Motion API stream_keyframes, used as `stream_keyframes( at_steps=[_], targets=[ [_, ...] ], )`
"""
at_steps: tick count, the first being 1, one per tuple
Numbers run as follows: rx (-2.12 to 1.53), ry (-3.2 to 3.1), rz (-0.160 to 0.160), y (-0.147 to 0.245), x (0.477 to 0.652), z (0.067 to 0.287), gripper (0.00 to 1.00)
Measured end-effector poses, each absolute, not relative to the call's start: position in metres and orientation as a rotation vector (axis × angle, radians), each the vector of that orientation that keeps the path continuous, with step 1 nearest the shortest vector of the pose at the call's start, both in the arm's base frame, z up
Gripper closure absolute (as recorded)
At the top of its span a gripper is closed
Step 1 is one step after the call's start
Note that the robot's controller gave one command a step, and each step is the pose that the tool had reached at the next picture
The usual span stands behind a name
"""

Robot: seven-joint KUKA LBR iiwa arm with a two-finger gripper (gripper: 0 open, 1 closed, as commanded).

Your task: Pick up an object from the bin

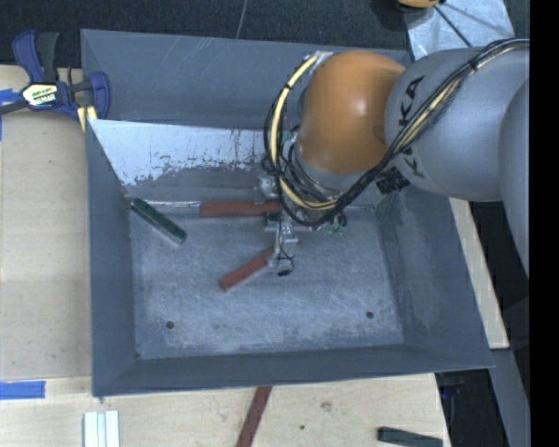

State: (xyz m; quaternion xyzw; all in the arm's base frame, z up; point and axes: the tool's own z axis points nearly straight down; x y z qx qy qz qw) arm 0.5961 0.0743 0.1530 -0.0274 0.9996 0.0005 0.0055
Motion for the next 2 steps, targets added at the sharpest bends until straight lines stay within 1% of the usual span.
stream_keyframes(
  at_steps=[1,2],
  targets=[
    [-0.039,3.136,0.001,0.071,0.579,0.088,0.0],
    [-0.115,3.134,0.002,0.081,0.586,0.071,1.0]
  ],
)
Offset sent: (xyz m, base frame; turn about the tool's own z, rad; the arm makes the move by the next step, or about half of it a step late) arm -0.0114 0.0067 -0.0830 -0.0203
